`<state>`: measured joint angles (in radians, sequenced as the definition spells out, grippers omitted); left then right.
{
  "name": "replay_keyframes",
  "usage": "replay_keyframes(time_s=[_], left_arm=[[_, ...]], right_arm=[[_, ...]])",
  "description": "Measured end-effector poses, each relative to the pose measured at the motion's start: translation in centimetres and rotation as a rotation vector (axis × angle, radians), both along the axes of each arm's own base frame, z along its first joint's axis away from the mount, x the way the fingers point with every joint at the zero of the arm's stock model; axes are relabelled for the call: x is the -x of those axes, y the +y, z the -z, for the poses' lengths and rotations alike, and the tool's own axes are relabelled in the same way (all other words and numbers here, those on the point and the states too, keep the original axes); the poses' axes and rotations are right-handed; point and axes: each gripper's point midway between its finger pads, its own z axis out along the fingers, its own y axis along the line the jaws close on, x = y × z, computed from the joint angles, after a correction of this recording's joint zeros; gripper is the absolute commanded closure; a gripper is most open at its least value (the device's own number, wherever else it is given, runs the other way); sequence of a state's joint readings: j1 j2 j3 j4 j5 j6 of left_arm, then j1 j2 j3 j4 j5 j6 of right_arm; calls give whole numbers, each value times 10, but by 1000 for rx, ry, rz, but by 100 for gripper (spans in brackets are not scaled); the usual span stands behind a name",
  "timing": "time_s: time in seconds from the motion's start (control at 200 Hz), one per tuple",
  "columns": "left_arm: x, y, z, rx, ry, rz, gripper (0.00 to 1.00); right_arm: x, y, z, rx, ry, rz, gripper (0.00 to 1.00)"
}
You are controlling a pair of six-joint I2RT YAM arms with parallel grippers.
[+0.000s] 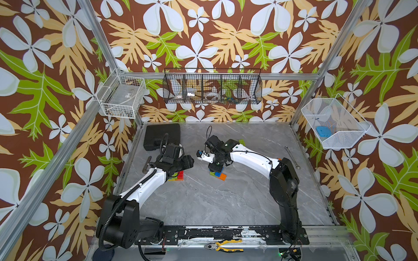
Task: Assemble a rectangle with lego
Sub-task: Assemble the lego brick with the lego brick.
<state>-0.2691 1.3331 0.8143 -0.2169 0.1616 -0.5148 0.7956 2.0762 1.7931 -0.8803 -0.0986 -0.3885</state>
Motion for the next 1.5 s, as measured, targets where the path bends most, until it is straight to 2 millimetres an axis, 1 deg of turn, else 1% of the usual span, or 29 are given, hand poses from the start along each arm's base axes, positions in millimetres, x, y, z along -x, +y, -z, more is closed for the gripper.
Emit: replay_keyframes(time_s=[0.1,0.205,0.305,0.385,0.465,0.651,0.871,1.496], left_arm=[[-2,0,2,-2,0,1,33],[-2,-1,8,0,14,6,34],[-2,-3,12,6,25,13,34],[-3,-4,12,11,22,17,35],[-4,-5,13,15,23,20,35],[-5,-6,17,20,35,21,35],[-5,-7,17,24,32,24,35],[-5,-9,20,29,38,29,35]], right_arm=[[-1,3,6,21,6,-40,77],[-3,3,11,35,12,-55,77],[-6,4,17,39,20,-52,77],[-7,2,26,52,33,-45,77],[-9,-1,30,56,42,-30,78],[-15,-4,33,49,41,-3,78],[-14,-6,42,58,57,16,78],[-15,-9,44,64,61,31,78]])
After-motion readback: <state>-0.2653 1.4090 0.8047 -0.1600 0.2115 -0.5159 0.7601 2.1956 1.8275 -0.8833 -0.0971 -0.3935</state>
